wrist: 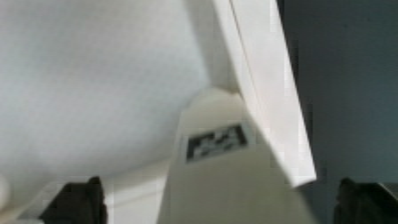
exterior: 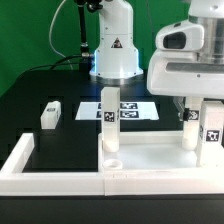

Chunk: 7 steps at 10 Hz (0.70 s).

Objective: Assemble desk

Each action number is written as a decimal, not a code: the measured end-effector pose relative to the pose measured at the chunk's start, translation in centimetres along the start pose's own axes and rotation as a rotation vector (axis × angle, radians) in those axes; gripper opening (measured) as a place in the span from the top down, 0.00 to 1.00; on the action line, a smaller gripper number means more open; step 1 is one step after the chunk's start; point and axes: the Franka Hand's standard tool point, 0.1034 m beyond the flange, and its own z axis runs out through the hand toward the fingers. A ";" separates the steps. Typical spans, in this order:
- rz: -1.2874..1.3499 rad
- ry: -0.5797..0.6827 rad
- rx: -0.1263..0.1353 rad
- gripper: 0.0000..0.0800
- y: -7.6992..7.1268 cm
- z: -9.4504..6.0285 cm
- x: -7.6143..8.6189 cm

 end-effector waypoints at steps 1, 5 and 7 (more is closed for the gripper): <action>0.011 0.002 0.001 0.19 0.1 -0.1 0.2; 0.186 0.000 0.002 0.64 0.1 0.0 0.1; 0.298 0.000 0.003 0.64 0.0 0.0 0.1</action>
Offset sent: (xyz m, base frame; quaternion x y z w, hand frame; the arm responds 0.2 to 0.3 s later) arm 0.0000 0.0000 0.0000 0.0000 0.0000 0.1296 0.9916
